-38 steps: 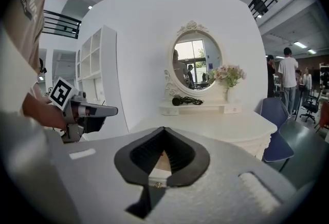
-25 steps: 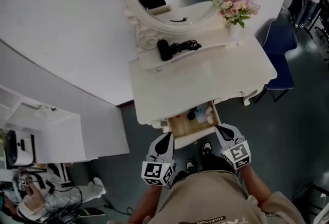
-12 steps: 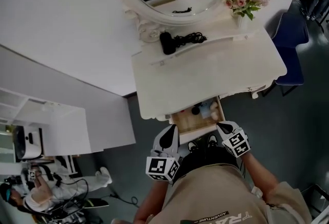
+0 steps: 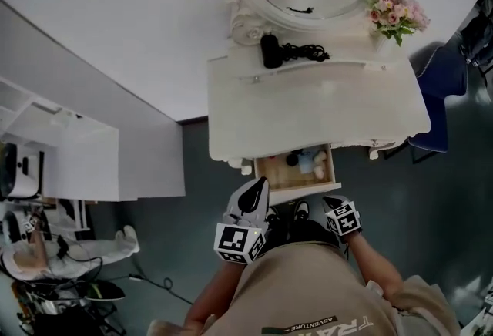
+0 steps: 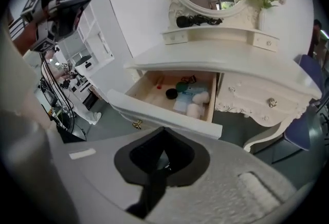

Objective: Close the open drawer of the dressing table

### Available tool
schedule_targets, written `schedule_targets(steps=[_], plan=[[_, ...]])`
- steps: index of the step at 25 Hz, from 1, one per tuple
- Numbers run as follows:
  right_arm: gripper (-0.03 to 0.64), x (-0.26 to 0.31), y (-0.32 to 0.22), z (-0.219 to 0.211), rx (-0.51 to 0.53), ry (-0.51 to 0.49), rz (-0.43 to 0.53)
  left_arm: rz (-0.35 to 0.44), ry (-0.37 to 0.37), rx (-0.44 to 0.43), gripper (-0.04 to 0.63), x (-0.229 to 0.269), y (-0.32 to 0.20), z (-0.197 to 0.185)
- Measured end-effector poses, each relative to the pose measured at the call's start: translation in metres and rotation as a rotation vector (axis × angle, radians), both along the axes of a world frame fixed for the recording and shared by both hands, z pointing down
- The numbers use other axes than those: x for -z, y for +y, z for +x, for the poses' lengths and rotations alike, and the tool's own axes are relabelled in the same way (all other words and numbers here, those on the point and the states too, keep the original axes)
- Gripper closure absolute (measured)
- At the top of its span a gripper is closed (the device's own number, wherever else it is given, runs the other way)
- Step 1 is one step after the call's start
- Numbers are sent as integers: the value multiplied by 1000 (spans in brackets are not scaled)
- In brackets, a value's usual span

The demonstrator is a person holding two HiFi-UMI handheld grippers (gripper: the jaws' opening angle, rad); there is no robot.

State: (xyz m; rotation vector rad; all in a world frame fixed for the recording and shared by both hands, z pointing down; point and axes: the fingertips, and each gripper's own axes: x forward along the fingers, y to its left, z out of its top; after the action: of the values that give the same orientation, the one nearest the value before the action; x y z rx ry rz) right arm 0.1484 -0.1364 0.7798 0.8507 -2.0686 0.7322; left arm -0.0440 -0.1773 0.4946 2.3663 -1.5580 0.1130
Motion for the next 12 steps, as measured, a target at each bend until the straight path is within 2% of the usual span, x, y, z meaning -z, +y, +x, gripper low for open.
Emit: schedule_targets(steps=[5, 8, 12], plan=[[614, -20, 4, 0, -20, 29, -80, -31, 3, 28, 578, -7, 15, -17], [614, -29, -4, 3, -24, 65, -105, -14, -3, 33, 578, -3, 17, -22], [614, -41, -6, 5, 40, 134, -119, -9, 11, 57, 578, -3, 16, -29]])
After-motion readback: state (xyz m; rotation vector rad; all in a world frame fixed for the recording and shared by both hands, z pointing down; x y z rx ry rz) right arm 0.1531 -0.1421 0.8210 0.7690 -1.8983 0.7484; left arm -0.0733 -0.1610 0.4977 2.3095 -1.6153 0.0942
